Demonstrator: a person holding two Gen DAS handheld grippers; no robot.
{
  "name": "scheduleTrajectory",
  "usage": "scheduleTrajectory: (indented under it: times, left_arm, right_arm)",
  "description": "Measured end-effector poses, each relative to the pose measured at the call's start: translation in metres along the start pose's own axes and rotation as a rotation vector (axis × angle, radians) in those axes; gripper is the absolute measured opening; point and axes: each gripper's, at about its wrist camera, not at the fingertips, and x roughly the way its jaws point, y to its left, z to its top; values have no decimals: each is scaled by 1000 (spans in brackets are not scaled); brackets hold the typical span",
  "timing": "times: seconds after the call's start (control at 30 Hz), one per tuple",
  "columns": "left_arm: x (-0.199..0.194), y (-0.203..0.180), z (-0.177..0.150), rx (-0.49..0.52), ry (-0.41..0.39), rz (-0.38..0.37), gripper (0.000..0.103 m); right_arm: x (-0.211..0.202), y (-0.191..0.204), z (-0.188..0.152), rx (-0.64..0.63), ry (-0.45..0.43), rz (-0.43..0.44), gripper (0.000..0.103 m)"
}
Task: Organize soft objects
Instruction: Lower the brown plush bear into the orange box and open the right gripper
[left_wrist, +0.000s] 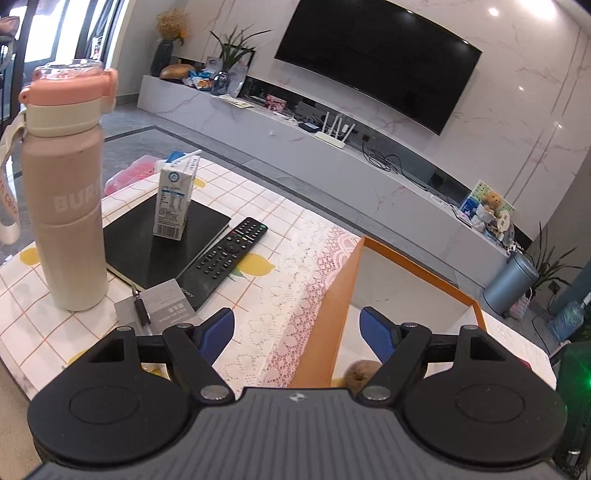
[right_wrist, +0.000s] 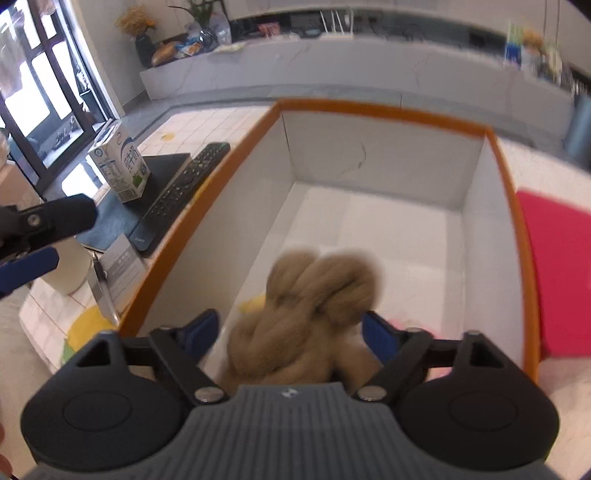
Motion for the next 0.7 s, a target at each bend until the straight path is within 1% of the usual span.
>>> scheduleTrajectory:
  times: [0.03,0.1,0.27,0.33,0.43,0.57,0.7]
  left_arm:
    - [0,-1,-1,6,2,-2,91]
    - [0,-3,-1,15,3,-2,91]
    - [-1,-6,-2,30,13,2,91]
    - [-1,-8,-2,39,13,9,91]
    - [-2,-9,-2,5,-1,19,90]
    - [-9,-18,-2,-13,-13,-21,89]
    - [-23,-35,-5,15,-29,-71,88]
  right_arm:
    - [-3,2,0,-19,-15,-12,94]
    - [-9,3,3,-46,-27,-9,97]
    - [-29,-2,11,-42,-56,36,100]
    - [-38,-6,13,-26,-74,37,100]
    - [-52,-12,16,-12,-93,40,100]
    - [-74,-22,16,31,-142,40,100]
    - [-101,-35,15,67,-191,16,100]
